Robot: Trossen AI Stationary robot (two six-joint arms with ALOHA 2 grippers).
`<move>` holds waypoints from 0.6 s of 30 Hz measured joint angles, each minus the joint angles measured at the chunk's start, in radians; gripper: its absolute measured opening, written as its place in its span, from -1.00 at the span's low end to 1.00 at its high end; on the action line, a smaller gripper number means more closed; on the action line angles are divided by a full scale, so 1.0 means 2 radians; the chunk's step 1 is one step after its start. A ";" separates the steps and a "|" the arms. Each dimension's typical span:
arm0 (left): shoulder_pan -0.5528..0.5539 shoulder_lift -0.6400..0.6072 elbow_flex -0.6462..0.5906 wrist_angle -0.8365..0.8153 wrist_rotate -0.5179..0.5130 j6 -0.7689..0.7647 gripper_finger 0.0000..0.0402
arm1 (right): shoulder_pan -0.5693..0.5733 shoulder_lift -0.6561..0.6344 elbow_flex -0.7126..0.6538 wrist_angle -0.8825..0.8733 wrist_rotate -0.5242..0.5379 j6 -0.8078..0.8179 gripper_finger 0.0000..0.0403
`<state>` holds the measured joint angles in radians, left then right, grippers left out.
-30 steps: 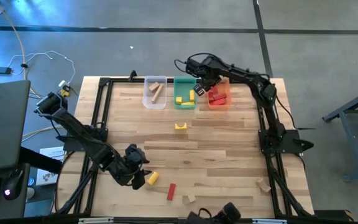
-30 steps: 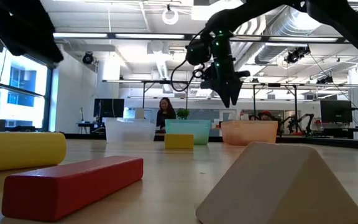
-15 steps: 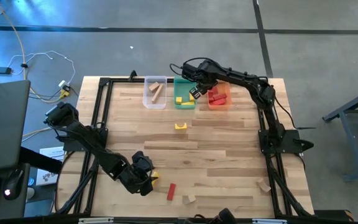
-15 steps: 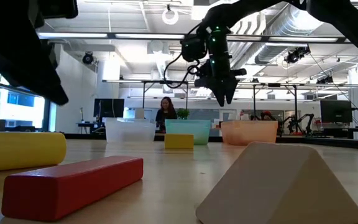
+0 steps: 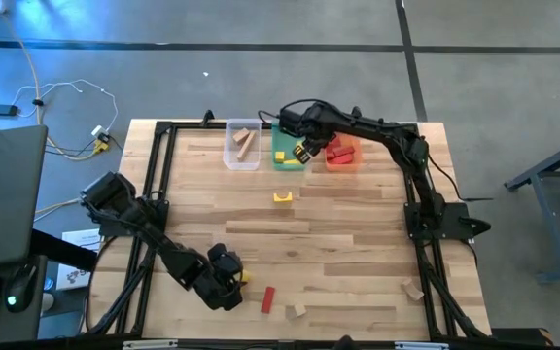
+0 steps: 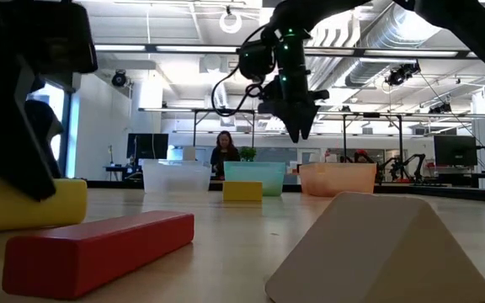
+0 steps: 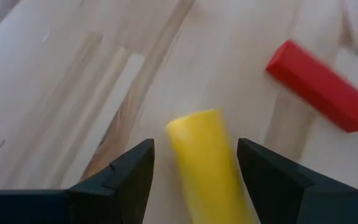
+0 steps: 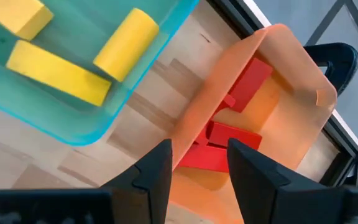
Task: Sort & place blocks by color
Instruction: Put the yellow block into the green transparent bin
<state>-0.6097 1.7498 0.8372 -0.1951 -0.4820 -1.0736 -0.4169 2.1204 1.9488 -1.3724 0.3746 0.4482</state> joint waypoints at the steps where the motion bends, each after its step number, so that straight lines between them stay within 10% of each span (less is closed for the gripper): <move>1: 0.000 0.005 0.000 0.001 0.000 0.000 0.07 | 0.002 0.000 0.000 -0.001 0.000 0.000 -0.32; 18: 0.014 0.012 0.000 -0.021 -0.004 0.066 -0.49 | 0.059 -0.002 0.000 -0.041 0.101 -0.040 -0.32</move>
<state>-0.5824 1.7735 0.8374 -0.2368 -0.4897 -0.9424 -0.2980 2.1160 1.9488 -1.4542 0.5775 0.3687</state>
